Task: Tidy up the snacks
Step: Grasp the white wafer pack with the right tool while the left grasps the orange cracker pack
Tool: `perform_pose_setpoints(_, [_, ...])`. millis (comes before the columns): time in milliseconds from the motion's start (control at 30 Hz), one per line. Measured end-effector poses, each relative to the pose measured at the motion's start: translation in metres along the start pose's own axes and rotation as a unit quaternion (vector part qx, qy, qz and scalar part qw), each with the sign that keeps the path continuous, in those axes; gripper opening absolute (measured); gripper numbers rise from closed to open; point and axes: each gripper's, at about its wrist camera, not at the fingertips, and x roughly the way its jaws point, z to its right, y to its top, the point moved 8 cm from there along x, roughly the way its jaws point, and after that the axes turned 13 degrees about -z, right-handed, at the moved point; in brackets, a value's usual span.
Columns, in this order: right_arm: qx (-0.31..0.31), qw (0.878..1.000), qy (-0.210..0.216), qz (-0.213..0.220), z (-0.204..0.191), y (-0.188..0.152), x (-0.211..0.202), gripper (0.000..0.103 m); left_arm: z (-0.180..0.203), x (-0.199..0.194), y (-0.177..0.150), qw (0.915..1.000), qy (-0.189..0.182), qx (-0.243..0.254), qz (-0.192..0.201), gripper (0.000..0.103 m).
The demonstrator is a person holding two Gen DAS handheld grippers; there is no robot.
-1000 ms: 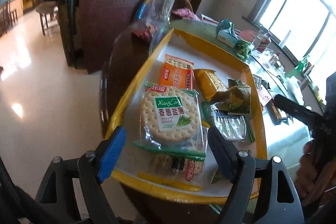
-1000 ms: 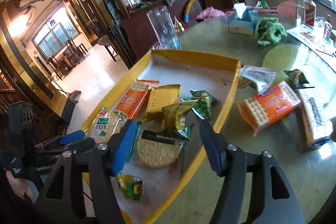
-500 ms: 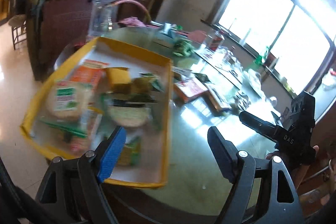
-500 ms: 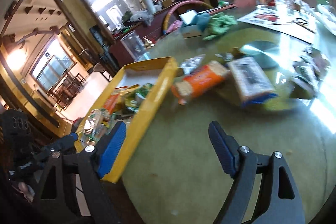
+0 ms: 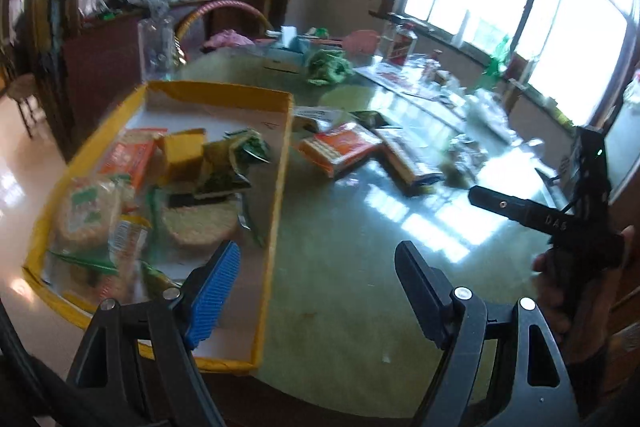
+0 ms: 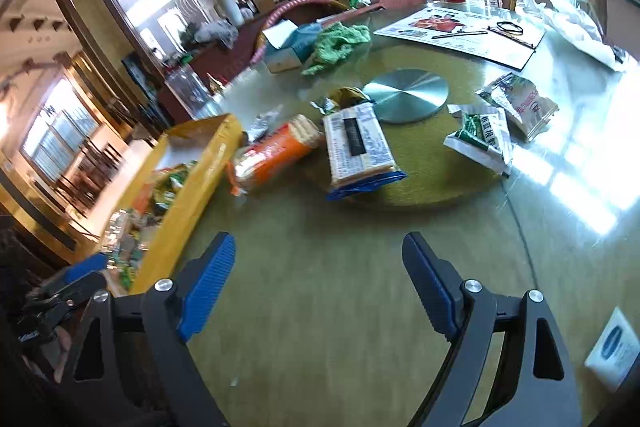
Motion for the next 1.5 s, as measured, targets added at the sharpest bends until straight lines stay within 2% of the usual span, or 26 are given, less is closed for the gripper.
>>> perform_pose_setpoints(133, [-0.011, 1.000, -0.022, -0.012, -0.003, 0.008, 0.013, 0.086, -0.004, -0.001, 0.003, 0.9987, 0.043, 0.021, 0.013, 0.080])
perform_pose_setpoints(300, [-0.020, 0.999, -0.031, -0.025, -0.011, 0.023, 0.030, 0.086, -0.011, 0.003, 0.005, 0.9976, 0.058, 0.035, 0.017, 0.080])
perform_pose_setpoints(567, [-0.042, 0.994, -0.078, -0.059, -0.010, 0.061, 0.067, 0.081, -0.019, 0.005, 0.006, 0.9992, 0.010, 0.035, 0.015, 0.080])
perform_pose_setpoints(700, [-0.025, 0.992, -0.098, -0.071, 0.001, 0.079, 0.087, 0.078, -0.023, 0.002, 0.006, 0.9994, 0.005, 0.031, 0.017, 0.080])
perform_pose_setpoints(800, [-0.021, 0.987, -0.142, -0.070, 0.015, 0.090, 0.097, 0.073, -0.026, 0.001, 0.009, 0.9996, 0.000, 0.023, 0.016, 0.080])
perform_pose_setpoints(833, [-0.015, 0.988, -0.136, -0.074, 0.017, 0.091, 0.101, 0.072, -0.027, 0.001, 0.010, 0.9997, -0.002, 0.021, 0.016, 0.080])
perform_pose_setpoints(867, [-0.015, 0.988, -0.131, -0.082, 0.019, 0.091, 0.107, 0.070, -0.027, 0.000, 0.011, 0.9996, -0.002, 0.021, 0.017, 0.080])
perform_pose_setpoints(933, [-0.023, 0.984, -0.160, -0.079, 0.024, 0.088, 0.109, 0.066, -0.027, 0.001, 0.013, 0.9997, -0.001, 0.021, 0.014, 0.080])
perform_pose_setpoints(967, [-0.030, 0.983, -0.165, -0.077, 0.023, 0.086, 0.108, 0.060, -0.025, 0.002, 0.014, 0.9996, -0.001, 0.024, 0.012, 0.080])
perform_pose_setpoints(1033, [-0.031, 0.984, -0.159, -0.077, 0.022, 0.076, 0.101, 0.059, -0.022, 0.003, 0.015, 0.9996, -0.001, 0.028, 0.007, 0.080])
perform_pose_setpoints(1233, [0.010, 0.981, -0.179, -0.079, 0.043, 0.023, 0.065, 0.057, -0.004, 0.010, 0.021, 0.9988, -0.012, 0.048, -0.006, 0.080])
perform_pose_setpoints(1367, [0.059, 0.979, -0.185, -0.067, 0.061, -0.002, 0.044, 0.057, 0.013, 0.028, 0.029, 0.9947, -0.014, 0.088, -0.050, 0.080])
perform_pose_setpoints(1500, [0.080, 0.980, -0.174, -0.049, 0.070, -0.003, 0.038, 0.057, 0.033, 0.053, 0.049, 0.9882, -0.013, 0.118, -0.097, 0.080])
